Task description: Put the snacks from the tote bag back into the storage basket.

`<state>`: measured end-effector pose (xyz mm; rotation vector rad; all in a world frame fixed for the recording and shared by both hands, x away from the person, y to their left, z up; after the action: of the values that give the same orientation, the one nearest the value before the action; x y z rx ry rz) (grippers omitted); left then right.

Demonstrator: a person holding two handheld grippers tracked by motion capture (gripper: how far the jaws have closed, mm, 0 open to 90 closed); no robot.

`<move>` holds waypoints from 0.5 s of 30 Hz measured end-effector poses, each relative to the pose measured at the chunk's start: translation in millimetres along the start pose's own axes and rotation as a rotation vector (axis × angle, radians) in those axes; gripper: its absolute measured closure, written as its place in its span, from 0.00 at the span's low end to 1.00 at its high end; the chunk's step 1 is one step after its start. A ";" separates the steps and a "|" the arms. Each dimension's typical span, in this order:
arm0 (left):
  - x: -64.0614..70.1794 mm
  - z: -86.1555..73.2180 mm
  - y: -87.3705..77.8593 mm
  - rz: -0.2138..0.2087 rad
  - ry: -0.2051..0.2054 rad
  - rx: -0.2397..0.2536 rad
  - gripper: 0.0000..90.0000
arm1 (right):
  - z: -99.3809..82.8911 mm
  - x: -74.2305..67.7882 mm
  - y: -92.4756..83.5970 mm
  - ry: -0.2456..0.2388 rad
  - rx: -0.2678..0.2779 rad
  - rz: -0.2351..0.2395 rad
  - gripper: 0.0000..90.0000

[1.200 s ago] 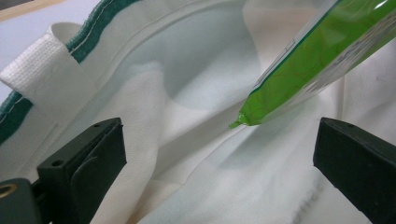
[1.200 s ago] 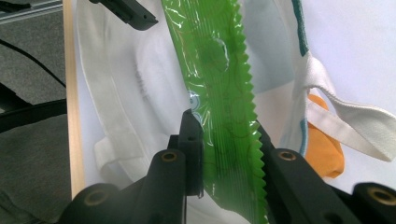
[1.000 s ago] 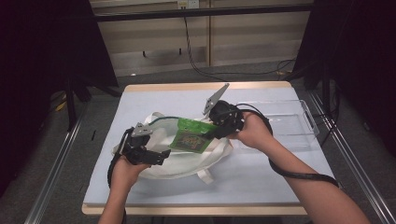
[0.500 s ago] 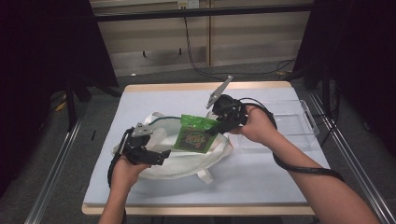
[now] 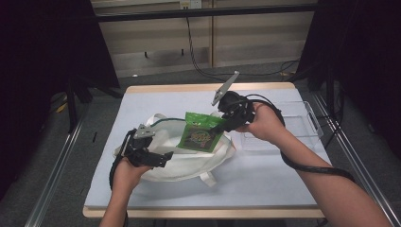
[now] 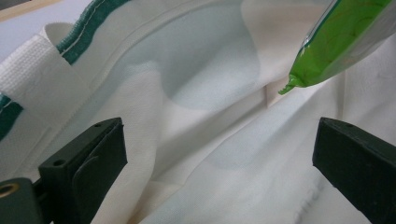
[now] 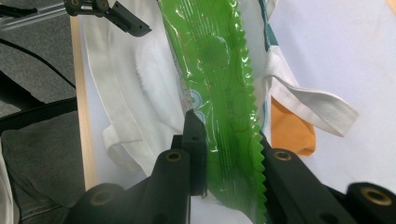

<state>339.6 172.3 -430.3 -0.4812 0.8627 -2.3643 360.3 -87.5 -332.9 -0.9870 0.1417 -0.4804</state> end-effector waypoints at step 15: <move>0.6 0.8 0.5 -0.002 0.003 0.002 0.03 | 6.0 4.0 -13.9 -0.027 -0.022 -0.011 0.87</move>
<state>339.8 171.3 -430.0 -0.4785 0.8618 -2.3681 361.3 -91.0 -317.6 -1.0155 0.1172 -0.4760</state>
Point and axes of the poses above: each handheld gripper's, and its own axes: y roughly forward along the jaws, z roughly out of its top, x roughly to its right, the point moved 4 cm from there along y, roughly forward along the jaws, and after that the axes turned 10 degrees about -z, right-handed, at the moved point
